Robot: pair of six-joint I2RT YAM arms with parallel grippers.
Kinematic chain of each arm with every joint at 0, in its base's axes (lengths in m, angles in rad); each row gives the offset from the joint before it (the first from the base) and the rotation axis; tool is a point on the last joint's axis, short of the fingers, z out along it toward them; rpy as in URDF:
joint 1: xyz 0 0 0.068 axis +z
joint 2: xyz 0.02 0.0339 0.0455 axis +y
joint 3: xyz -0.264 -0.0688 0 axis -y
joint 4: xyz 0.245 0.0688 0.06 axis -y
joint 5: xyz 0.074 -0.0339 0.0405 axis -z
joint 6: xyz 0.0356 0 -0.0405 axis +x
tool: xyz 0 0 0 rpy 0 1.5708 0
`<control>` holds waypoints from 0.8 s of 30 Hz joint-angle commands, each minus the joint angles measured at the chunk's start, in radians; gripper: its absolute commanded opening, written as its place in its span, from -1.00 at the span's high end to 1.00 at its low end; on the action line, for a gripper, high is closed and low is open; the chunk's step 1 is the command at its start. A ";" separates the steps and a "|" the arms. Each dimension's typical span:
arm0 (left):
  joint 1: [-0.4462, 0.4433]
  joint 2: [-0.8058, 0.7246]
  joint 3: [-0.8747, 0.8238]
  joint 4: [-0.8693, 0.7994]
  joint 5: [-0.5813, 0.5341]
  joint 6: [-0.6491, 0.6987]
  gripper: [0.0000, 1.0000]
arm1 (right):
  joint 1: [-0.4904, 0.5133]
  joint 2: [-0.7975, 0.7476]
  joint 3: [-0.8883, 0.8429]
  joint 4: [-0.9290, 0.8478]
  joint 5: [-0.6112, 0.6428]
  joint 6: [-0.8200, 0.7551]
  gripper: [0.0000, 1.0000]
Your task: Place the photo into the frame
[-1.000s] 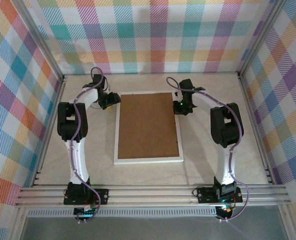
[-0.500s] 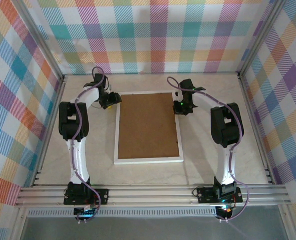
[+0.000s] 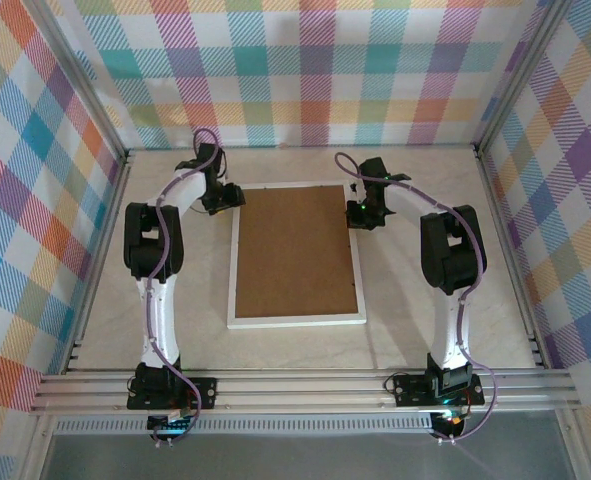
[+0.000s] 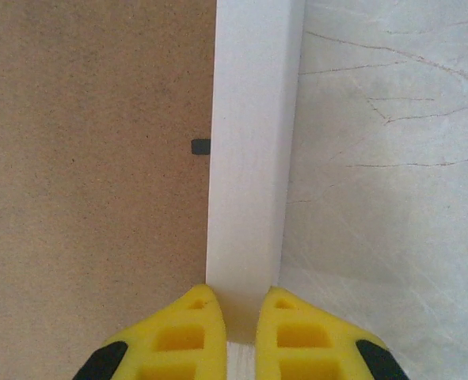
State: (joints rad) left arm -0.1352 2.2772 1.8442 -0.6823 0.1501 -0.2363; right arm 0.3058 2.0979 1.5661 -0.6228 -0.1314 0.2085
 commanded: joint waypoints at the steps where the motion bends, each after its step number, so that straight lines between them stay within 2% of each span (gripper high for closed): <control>1: -0.083 0.115 -0.032 -0.159 0.023 0.031 -0.10 | 0.030 0.064 -0.005 -0.041 -0.095 0.008 0.82; 12: -0.158 0.178 0.049 -0.220 0.010 0.022 -0.07 | 0.050 0.083 0.010 -0.031 -0.127 0.029 0.82; 24: -0.170 0.198 0.075 -0.217 0.035 0.002 -0.07 | 0.051 0.080 0.011 -0.036 -0.113 0.043 0.82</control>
State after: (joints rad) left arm -0.2008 2.3425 1.9644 -0.7876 0.0162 -0.2382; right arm 0.3058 2.1105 1.5879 -0.6456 -0.1356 0.2333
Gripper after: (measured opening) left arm 0.535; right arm 0.105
